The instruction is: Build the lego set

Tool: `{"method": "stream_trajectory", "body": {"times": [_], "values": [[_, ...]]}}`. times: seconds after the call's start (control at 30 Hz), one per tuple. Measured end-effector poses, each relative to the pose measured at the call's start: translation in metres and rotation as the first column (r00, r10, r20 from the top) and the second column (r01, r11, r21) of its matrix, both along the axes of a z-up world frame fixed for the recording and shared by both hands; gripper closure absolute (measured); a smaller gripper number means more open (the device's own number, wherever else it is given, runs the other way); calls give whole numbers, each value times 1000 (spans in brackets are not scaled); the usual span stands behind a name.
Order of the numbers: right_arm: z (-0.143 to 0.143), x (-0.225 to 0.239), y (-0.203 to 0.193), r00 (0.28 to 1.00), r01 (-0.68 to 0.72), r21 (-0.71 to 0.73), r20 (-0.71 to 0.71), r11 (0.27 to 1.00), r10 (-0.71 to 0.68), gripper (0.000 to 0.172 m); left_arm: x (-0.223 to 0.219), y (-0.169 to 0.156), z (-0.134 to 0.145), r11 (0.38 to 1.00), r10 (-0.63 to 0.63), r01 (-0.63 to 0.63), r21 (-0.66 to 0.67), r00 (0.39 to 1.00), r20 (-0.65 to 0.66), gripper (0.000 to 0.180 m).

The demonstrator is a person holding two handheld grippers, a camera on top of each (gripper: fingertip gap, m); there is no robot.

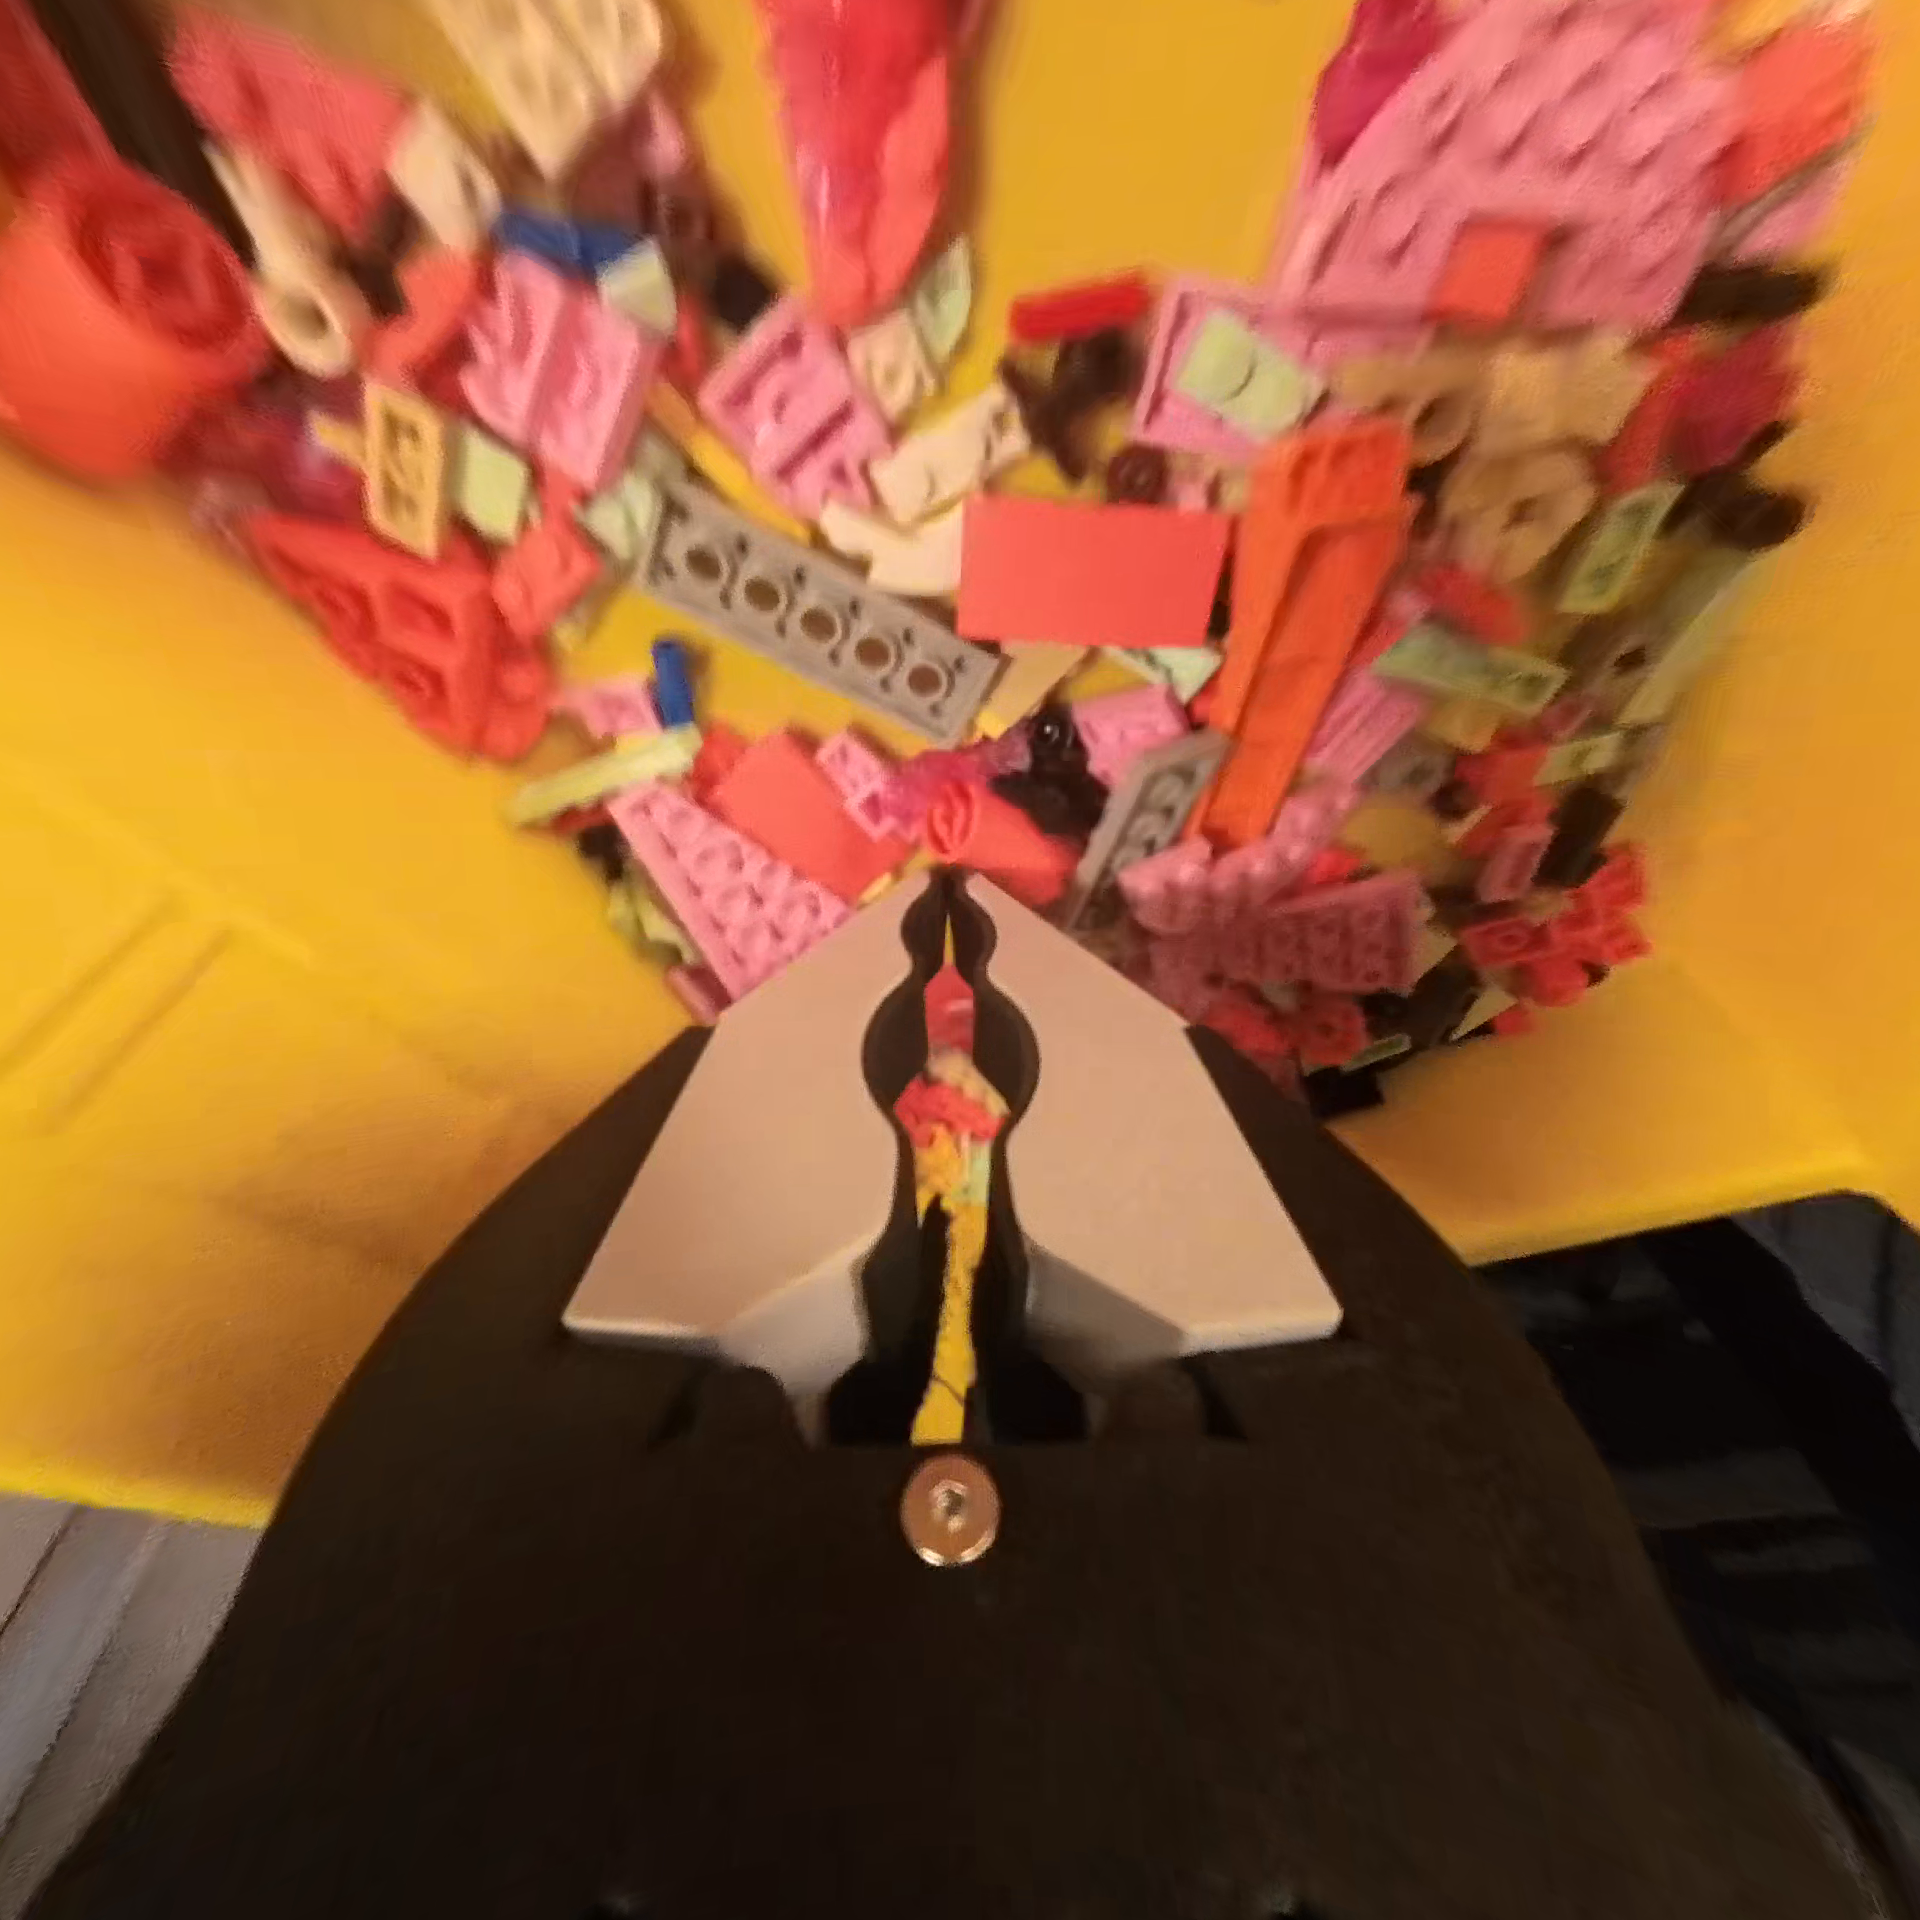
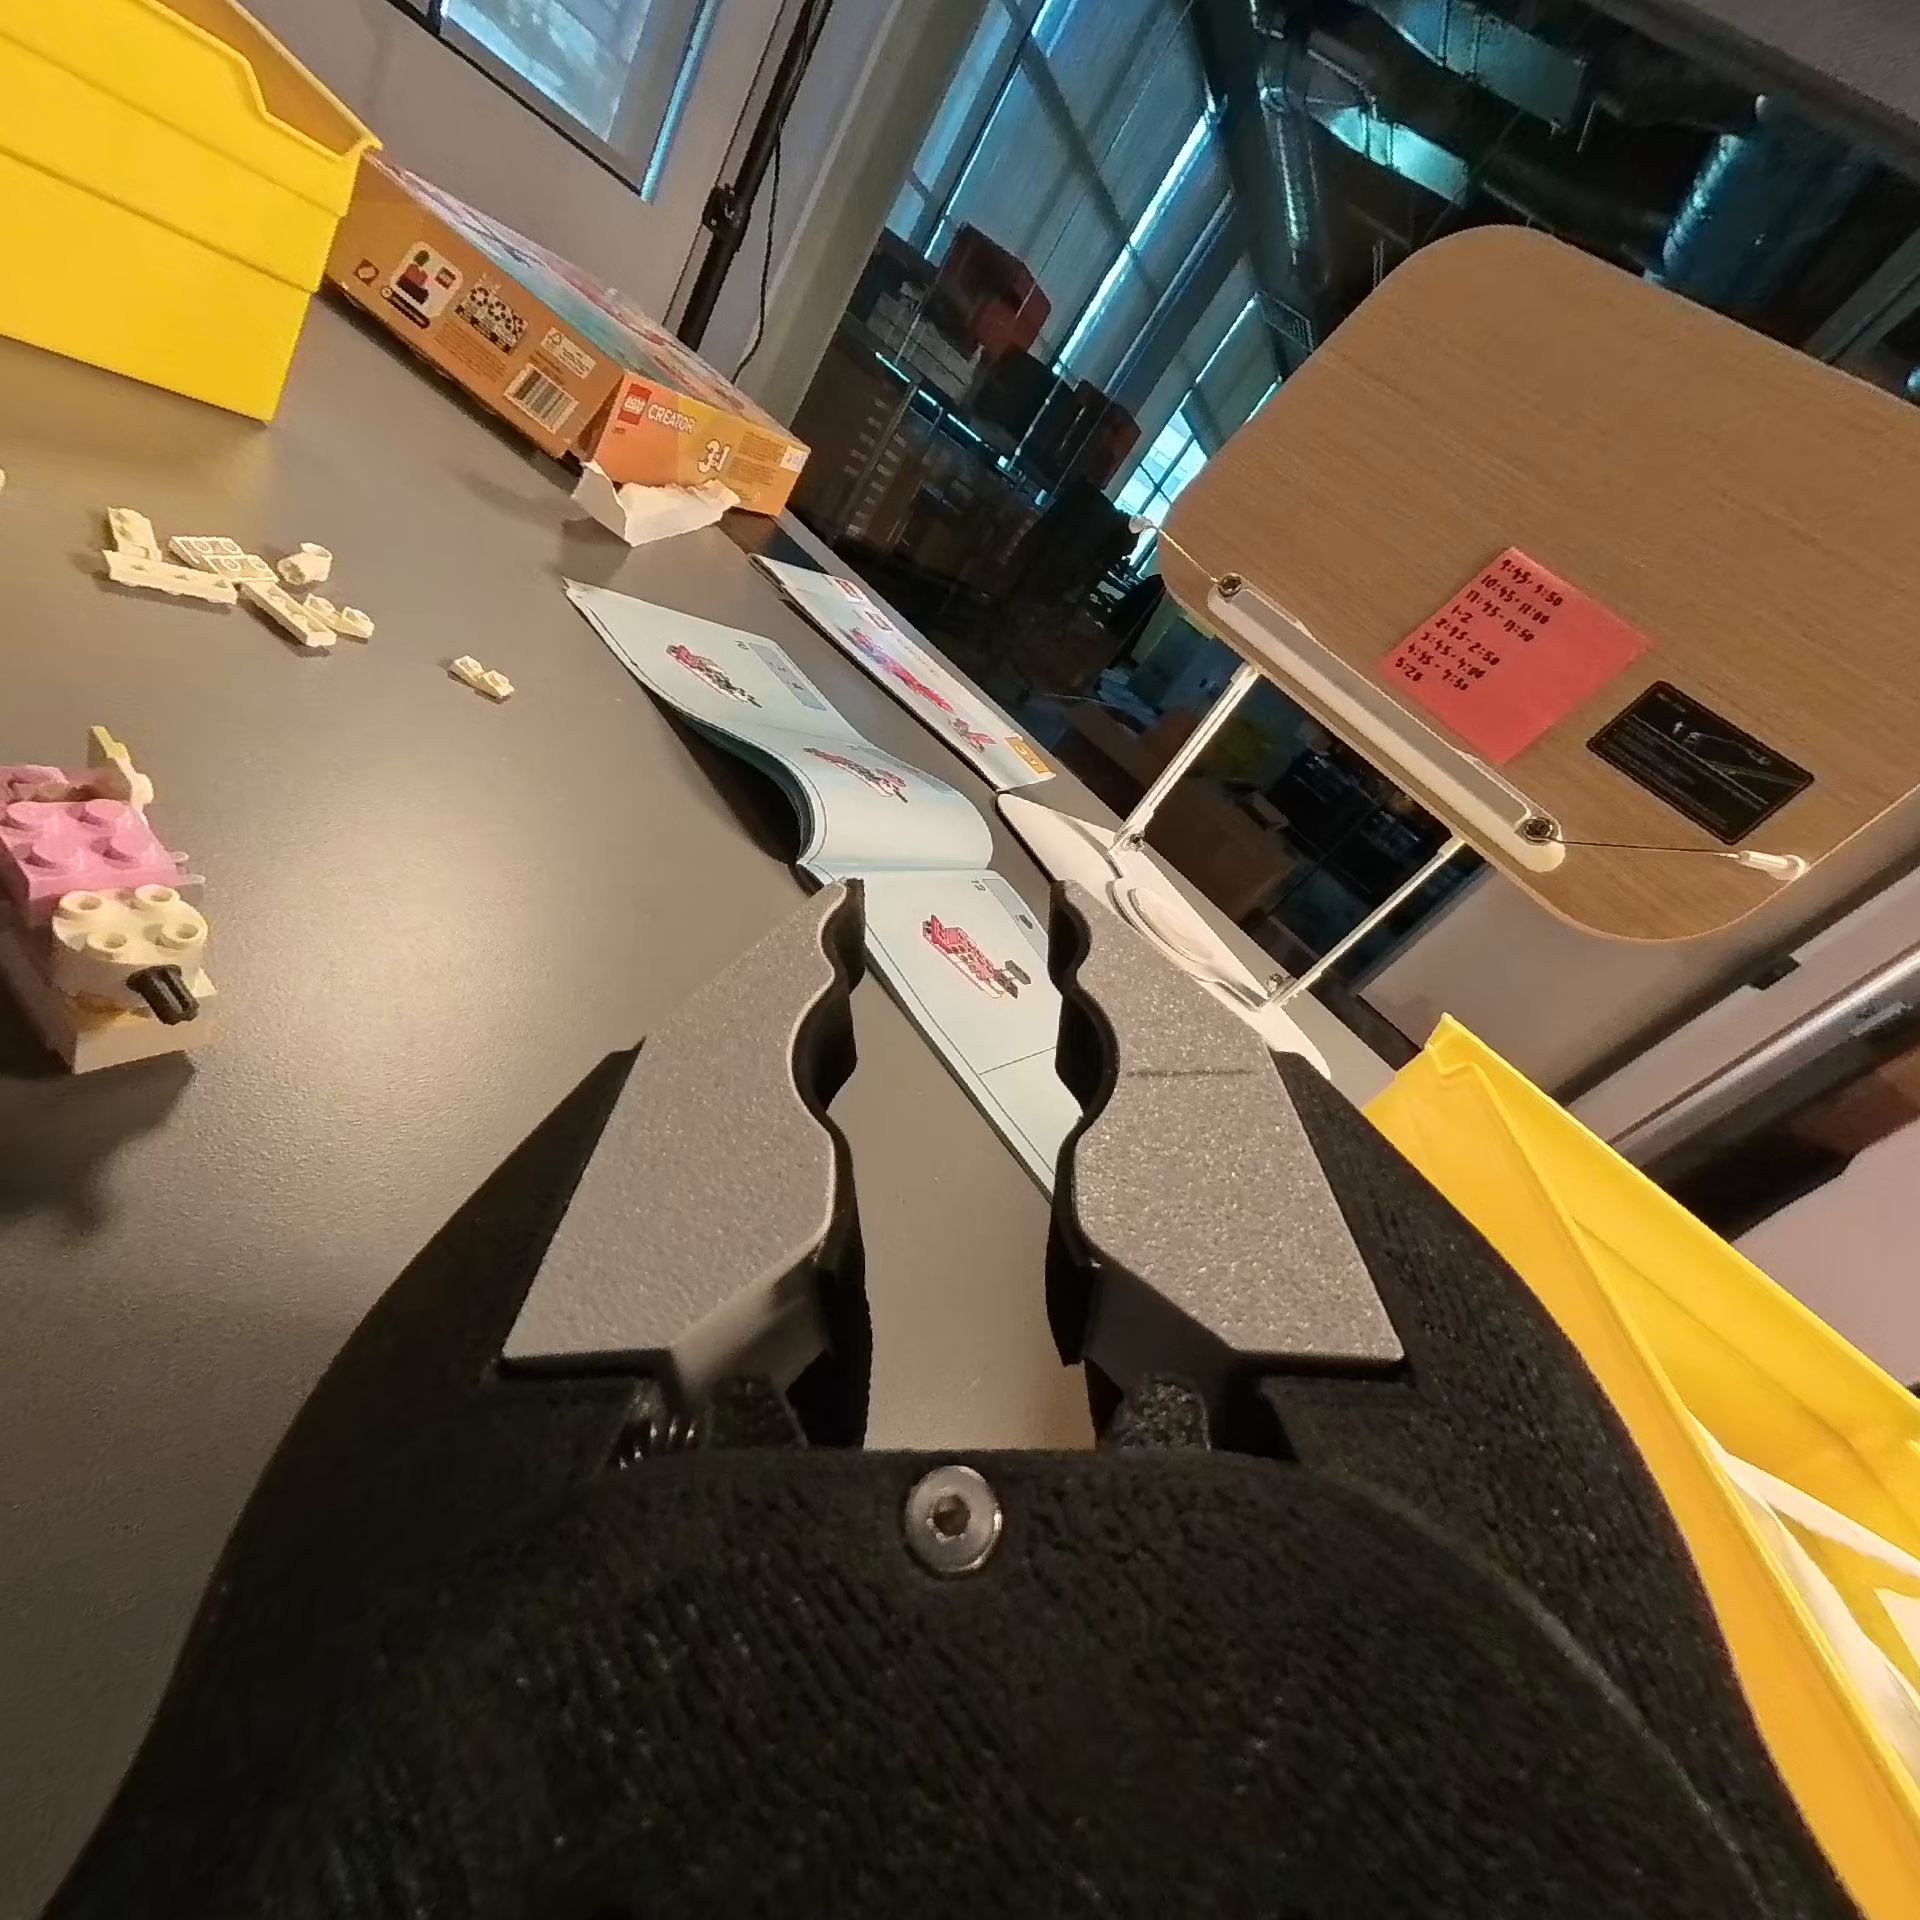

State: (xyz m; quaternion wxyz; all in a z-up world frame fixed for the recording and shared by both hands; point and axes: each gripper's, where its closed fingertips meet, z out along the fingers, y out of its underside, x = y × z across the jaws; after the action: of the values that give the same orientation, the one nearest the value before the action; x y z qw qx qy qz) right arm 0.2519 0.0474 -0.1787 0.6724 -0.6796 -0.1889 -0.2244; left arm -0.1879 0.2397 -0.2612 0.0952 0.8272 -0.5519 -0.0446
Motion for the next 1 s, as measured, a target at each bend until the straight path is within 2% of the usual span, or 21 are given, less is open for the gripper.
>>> {"method": "stream_trajectory", "body": {"times": [0.1, 0.2, 0.27, 0.33, 0.4, 0.5, 0.57, 0.8, 0.9, 1.0], "values": [[0, 0, 0, 1000, 2, -2, 4, 1000, -2, 139, 42, 1, 5, 999, -14, 20, -25, 975, 220, 180], [-1, 0, 1, 1000, 3, -2, 8, 1000, -3, 139, 67, 18, 7, 1000, 15, -20, 11, 941, 339, 180], [0, -1, 0, 1000, -1, 2, 6, 1000, 1, 139, 83, 23, 17, 999, 34, -45, 14, 898, 438, 180], [1, -1, -1, 1000, -7, 8, -5, 1000, 7, 139, 86, 27, 29, 997, 30, -62, 50, 879, 475, 180], [2, -1, -1, 1000, -7, 11, -12, 1000, 7, 139, 73, 20, 35, 998, 10, -33, 47, 902, 432, 180], [2, -1, -1, 1000, -9, 12, -14, 1000, 10, 139, 38, -9, 35, 995, -77, 93, -40, 951, 299, 162], [2, -1, -1, 1000, -10, 11, -14, 1000, 10, 139, 14, -21, 33, 987, -138, 153, -59, 969, 206, 156], [2, -1, 0, 1000, -8, 8, -15, 1000, 8, 139, -53, -60, 25, 950, -252, 231, -209, 964, -83, 180], [1, 0, 0, 1000, -7, 8, -14, 1000, 7, 139, -59, -74, 18, 933, -269, 229, -277, 956, -115, 180], [1, 0, 0, 1000, -5, 7, -11, 1000, 5, 139, -56, -73, 8, 931, -282, 240, -275, 951, -124, 180]]}}
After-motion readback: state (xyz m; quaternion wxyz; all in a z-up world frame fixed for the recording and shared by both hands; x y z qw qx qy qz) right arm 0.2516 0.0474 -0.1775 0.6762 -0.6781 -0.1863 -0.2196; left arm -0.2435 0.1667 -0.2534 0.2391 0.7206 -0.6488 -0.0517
